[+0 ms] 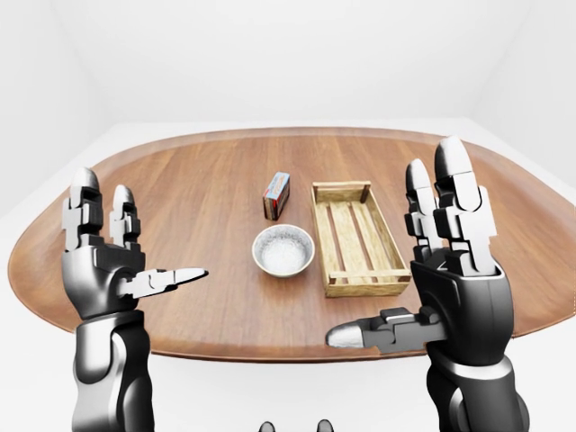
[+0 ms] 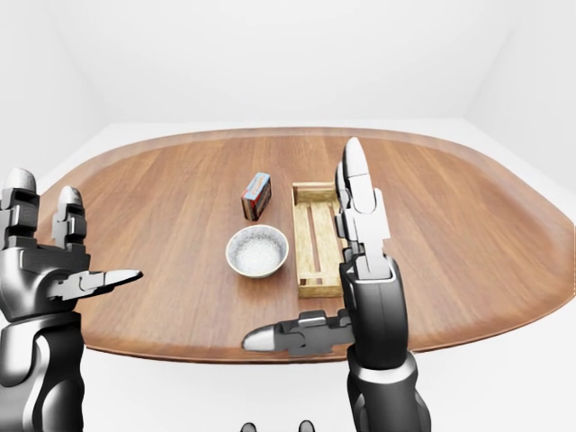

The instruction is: Pick up the bowl on the left and put it in the tray.

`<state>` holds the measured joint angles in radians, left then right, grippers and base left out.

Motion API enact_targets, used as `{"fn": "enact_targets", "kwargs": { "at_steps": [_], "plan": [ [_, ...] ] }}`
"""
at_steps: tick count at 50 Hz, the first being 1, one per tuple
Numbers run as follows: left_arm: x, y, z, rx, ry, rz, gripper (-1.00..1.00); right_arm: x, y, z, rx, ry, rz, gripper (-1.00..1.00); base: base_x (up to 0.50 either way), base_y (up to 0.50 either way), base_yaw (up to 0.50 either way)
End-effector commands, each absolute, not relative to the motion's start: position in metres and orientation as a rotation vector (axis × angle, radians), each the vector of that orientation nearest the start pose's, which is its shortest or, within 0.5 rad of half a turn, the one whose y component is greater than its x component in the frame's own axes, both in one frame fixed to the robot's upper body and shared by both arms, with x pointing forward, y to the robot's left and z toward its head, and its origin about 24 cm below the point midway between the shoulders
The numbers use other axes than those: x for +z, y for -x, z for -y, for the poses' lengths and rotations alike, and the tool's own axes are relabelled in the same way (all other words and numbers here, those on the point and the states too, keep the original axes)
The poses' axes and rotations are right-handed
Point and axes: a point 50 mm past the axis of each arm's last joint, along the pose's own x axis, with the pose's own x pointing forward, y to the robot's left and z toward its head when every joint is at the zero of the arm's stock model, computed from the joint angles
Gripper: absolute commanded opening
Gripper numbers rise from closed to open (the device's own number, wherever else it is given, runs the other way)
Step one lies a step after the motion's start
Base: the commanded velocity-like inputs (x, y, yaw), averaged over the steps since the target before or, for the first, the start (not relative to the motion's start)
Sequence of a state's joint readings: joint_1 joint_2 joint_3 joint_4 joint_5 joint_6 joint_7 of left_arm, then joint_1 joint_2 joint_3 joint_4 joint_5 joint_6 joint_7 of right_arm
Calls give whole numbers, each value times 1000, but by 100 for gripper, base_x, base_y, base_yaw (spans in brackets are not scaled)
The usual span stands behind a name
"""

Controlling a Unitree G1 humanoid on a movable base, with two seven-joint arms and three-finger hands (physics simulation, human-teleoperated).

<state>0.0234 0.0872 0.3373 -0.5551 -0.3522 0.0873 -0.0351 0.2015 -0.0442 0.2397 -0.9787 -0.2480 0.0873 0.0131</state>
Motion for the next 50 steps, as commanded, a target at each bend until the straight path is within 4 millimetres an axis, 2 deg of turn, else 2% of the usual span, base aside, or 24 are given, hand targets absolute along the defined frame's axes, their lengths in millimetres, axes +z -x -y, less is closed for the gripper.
{"fn": "enact_targets", "kwargs": {
  "at_steps": [1, 26, 42, 50],
  "plan": [
    [163, -213, -227, 166, 166, 508, 100, 204, -157, 119, 96, 169, 710, 100, 50, 0, 0],
    [162, -214, -228, 159, 177, 506, 100, 203, -155, 116, 98, 159, 705, 100, 50, 0, 0],
    [165, -211, -228, 160, 174, 520, 100, 198, -156, 103, 139, 190, 692, 100, 0, 0, 0],
    [165, -211, -228, 159, 172, 519, 100, 189, -155, 87, 190, 301, 674, 100, 0, 0, 0]
  ]
}}
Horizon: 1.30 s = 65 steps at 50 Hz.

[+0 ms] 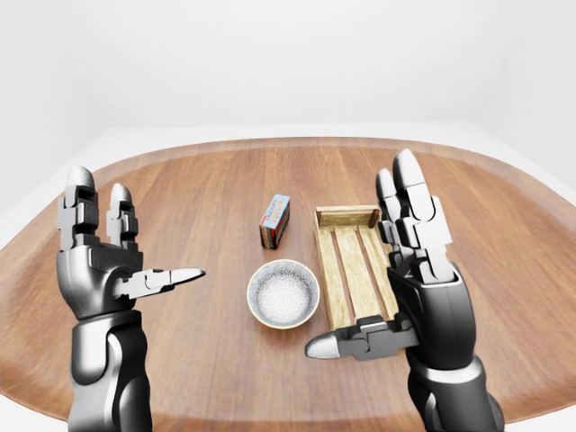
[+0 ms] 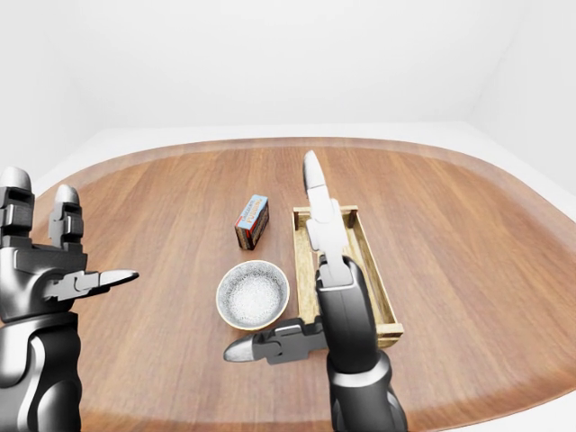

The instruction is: Pick up the bowl on the left and put it in the tray.

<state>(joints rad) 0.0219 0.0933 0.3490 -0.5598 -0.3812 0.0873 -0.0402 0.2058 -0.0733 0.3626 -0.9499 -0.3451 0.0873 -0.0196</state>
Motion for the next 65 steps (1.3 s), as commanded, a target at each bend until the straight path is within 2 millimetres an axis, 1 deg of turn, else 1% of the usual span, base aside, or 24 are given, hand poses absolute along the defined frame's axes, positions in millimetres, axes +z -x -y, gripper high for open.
{"fn": "enact_targets", "kwargs": {
  "at_steps": [1, 7, 11, 13, 19, 26, 27, 28, 32, 33, 40, 41, 42, 53, 58, 65],
  "plan": [
    [165, -211, -228, 159, 172, 519, 100, 188, -156, 86, 195, 310, 670, 100, 0, 0, 0],
    [165, -211, -227, 157, 172, 518, 100, 173, -161, 74, 242, 384, 615, 100, 0, 0, 0],
    [165, -211, -227, 157, 172, 521, 100, 169, -162, 67, 263, 427, 607, 100, 0, 0, 0],
    [164, -212, -228, 158, 172, 516, 100, 164, -164, 63, 272, 476, 599, 100, 0, 0, 0],
    [164, -212, -228, 159, 173, 516, 100, 158, -165, 55, 297, 543, 583, 100, 0, 0, 0],
    [164, -213, -228, 158, 174, 516, 100, 144, -172, 46, 339, 619, 532, 100, 0, 0, 0],
    [164, -213, -229, 161, 176, 515, 100, 140, -173, 44, 347, 666, 524, 100, 0, 0, 0],
    [164, -213, -229, 161, 176, 514, 100, 138, -175, 44, 349, 666, 513, 100, 0, 0, 0],
    [164, -213, -229, 163, 178, 516, 100, 133, -177, 40, 364, 708, 492, 100, 0, 0, 0],
    [164, -213, -229, 161, 177, 512, 100, 125, -182, 35, 394, 774, 473, 100, 0, 0, 0],
    [164, -214, -230, 164, 179, 512, 100, 108, -191, 35, 407, 836, 385, 100, 0, 0, 0],
    [165, -212, -230, 163, 178, 517, 100, 70, -209, 28, 453, 917, 256, 100, 0, 0, 0],
    [165, -212, -230, 164, 178, 518, 100, 67, -211, 28, 452, 927, 237, 100, 0, 0, 0],
    [165, -212, -230, 163, 178, 518, 100, 60, -211, 33, 449, 942, 178, 100, 0, 0, 0],
    [165, -212, -230, 163, 178, 518, 100, 55, -211, 31, 462, 938, 161, 100, 0, 0, 0],
    [164, -213, -230, 164, 179, 516, 100, 55, -210, 31, 461, 929, 157, 100, 0, 0, 0]
  ]
}}
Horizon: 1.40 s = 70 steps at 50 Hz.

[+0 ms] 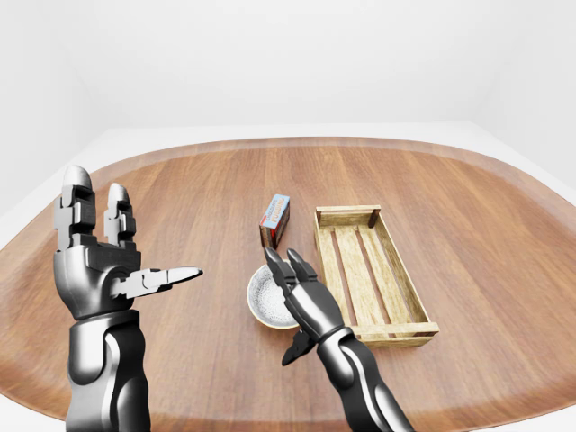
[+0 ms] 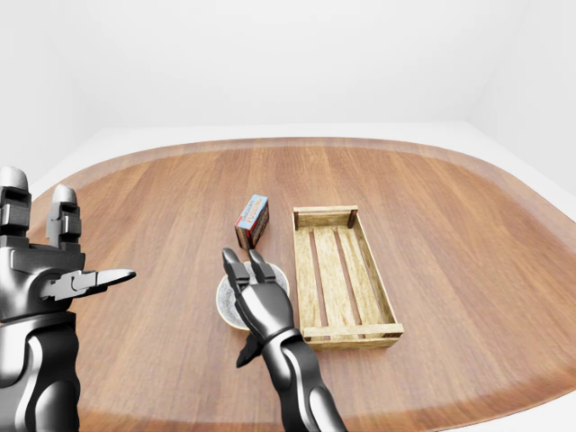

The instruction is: Pick up the bowl on the left and put it in the tray.

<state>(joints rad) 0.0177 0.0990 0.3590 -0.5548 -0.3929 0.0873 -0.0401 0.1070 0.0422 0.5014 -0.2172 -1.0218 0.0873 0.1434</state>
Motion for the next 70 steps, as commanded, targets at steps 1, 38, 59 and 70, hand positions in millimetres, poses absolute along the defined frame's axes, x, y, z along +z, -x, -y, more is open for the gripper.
{"fn": "enact_targets", "kwargs": {
  "at_steps": [1, 38, 59, 70],
  "plan": [
    [165, -212, -230, 164, 179, 518, 100, 55, -210, 31, 463, 928, 156, 100, 0, 0, 0],
    [164, -214, -232, 171, 188, 514, 100, 24, -214, 39, 525, 910, 7, 100, 0, 0, 0],
    [164, -214, -232, 172, 189, 516, 100, 15, -222, 42, 577, 946, -58, 100, 0, 0, 0],
    [163, -214, -231, 170, 187, 512, 100, 14, -227, 45, 589, 961, -82, 100, 0, 0, 0]
  ]
}}
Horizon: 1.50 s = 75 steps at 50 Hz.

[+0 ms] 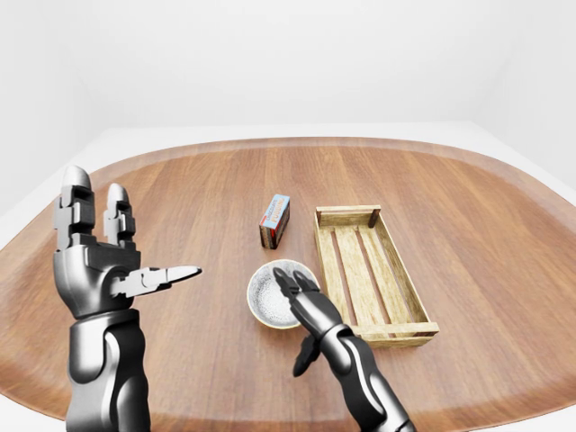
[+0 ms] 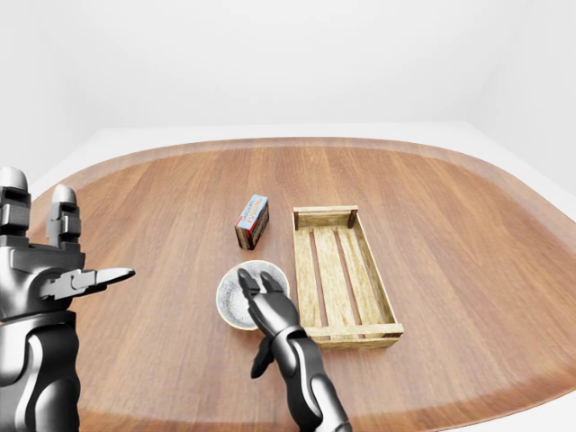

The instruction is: Pick up the bowl on the left and put it in the tray.

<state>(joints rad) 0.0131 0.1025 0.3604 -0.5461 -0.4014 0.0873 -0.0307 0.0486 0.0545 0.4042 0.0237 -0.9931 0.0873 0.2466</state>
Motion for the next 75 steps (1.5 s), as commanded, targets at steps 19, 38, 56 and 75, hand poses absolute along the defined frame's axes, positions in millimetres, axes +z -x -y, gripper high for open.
{"fn": "enact_targets", "kwargs": {
  "at_steps": [19, 38, 56, 75],
  "plan": [
    [164, -214, -231, 169, 188, 513, 100, 7, -238, 49, 609, 979, -135, 100, 0, 0, 0],
    [164, -214, -232, 170, 190, 515, 100, 3, -246, 48, 637, 1009, -166, 100, 0, 0, 0],
    [165, -212, -232, 172, 190, 522, 100, -1, -251, 41, 656, 1017, -183, 100, 0, 0, 0],
    [164, -213, -233, 173, 192, 517, 100, -12, -254, 37, 649, 970, -217, 100, 0, 0, 0]
  ]
}}
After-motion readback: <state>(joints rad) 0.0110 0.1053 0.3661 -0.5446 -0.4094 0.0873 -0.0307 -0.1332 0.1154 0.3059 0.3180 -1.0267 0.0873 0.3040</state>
